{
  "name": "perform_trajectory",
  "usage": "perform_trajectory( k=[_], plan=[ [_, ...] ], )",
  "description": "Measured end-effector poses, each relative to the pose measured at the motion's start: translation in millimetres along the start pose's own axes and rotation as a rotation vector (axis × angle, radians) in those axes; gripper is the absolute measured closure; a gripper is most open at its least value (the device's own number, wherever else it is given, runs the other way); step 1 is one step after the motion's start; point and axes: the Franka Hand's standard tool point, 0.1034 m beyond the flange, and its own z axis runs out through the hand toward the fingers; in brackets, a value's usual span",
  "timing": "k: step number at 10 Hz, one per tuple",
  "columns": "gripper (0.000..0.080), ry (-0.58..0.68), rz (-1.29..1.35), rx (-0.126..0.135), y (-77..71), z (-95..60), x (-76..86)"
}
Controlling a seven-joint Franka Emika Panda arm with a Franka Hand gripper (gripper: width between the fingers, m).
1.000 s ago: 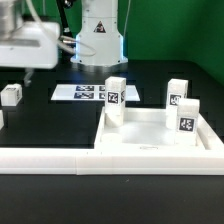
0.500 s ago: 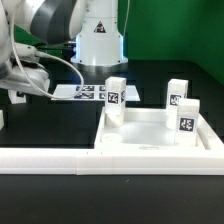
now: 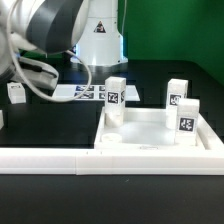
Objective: Assemble square table
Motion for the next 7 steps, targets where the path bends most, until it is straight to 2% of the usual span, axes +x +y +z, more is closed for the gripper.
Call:
perform_trajectory(
  k=[2,3,4,6,7],
  plan=[
    [0.0151,0.004,0.0,0.0,0.6,-0.4,0.7],
    [0.0151,0.039,-0.018,-0.009,0.9,-2.3,5.7],
    [0.0151,0.171,-0.089,-0.032,-5.3,-6.1,12.2],
    [0.0151,0.281,-0.239,-0.043,-17.7,5.4,-2.8],
    [0.0151,0.295,-0.244,-0.042,-18.1,12.7,-5.3]
  ],
)
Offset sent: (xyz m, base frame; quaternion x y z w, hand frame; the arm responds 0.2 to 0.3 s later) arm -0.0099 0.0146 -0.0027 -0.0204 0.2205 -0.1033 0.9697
